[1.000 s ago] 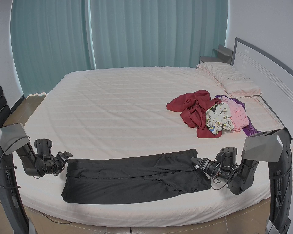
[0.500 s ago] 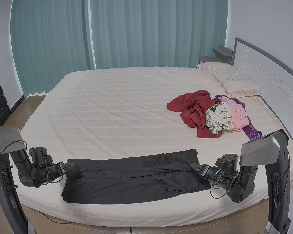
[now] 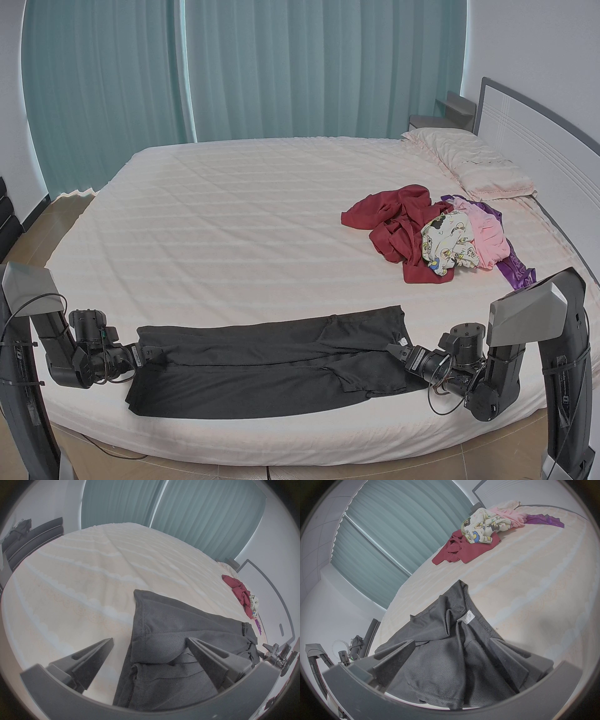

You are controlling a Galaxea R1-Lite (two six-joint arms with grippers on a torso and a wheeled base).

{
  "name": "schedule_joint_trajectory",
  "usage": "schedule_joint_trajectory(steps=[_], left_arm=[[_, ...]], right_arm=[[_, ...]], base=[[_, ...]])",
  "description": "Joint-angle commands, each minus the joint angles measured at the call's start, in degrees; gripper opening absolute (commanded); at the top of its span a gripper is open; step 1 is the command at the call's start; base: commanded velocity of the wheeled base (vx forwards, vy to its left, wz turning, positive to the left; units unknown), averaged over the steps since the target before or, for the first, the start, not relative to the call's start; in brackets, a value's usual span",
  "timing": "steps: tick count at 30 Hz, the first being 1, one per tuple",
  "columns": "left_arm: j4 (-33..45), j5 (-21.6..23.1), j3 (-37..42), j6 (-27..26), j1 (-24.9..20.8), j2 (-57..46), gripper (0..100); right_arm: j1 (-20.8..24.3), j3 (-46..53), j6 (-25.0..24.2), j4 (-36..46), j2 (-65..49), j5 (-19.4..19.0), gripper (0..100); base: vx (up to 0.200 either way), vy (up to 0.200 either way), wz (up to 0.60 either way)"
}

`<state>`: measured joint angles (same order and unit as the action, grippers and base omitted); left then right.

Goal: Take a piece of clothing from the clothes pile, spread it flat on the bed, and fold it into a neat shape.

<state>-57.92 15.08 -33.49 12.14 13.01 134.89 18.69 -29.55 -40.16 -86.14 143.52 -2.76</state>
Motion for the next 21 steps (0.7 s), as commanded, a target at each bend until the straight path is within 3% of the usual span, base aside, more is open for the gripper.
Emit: schedule_joint_trajectory(steps=[1, 17, 18, 21], left_arm=[[0.0, 0.2, -0.2, 0.0, -0.3, 1.3, 100], [-0.1, 0.7, -1.3, -0.1, -3.7, 3.6, 100], [-0.1, 0.7, -1.3, -0.1, -3.7, 3.6, 0], [-0.2, 0.7, -1.1, 0.0, -3.6, 3.5, 0]], right_arm=[[0.0, 0.1, 0.0, 0.0, 0.1, -0.1, 100], [0.5, 0.2, 0.0, -0.2, 0.5, 0.0, 100], [0.5, 0.2, 0.0, -0.2, 0.5, 0.0, 100], [0.5, 0.2, 0.0, -0.1, 0.4, -0.1, 100]], base=[[0.000, 0.000, 0.00], [0.000, 0.000, 0.00], [0.000, 0.000, 0.00], [0.000, 0.000, 0.00]])
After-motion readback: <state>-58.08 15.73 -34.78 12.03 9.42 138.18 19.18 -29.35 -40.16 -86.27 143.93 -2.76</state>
